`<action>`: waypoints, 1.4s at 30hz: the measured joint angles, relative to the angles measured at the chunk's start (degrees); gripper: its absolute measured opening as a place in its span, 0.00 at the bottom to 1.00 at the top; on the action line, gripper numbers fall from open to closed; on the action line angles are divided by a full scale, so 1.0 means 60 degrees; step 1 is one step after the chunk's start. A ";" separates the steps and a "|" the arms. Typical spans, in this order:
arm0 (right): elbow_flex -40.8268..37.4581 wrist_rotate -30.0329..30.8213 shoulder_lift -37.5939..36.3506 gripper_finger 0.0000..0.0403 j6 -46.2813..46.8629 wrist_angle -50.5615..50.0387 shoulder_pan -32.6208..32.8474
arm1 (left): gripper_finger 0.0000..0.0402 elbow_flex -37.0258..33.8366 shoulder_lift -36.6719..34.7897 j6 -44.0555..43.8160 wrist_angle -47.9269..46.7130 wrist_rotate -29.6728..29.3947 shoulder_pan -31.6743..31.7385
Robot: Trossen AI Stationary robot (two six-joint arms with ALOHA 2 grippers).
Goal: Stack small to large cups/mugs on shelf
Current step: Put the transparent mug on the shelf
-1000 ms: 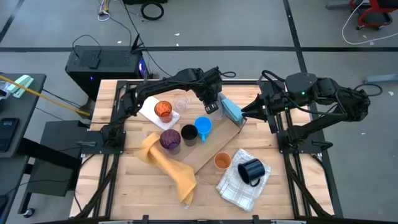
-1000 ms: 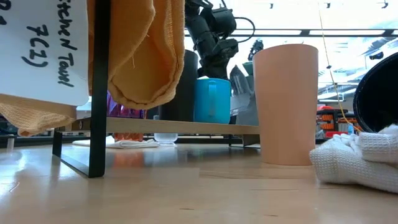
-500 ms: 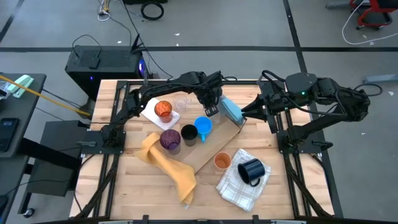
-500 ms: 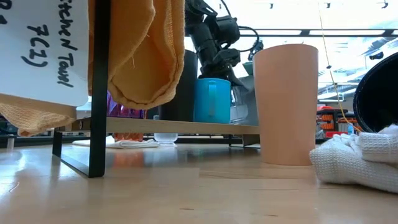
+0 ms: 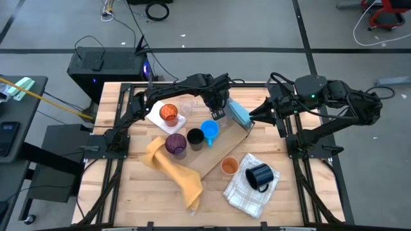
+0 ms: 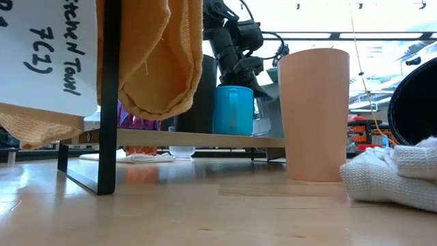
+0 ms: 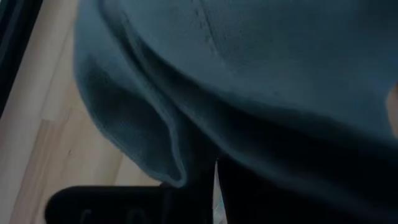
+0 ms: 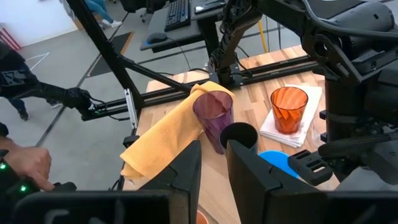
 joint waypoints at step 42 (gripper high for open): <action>0.0004 -0.0004 0.0000 0.21 -0.0049 -0.0147 0.0000 | 0.32 0.1338 -0.0922 0.0858 -0.0817 0.0167 -0.0445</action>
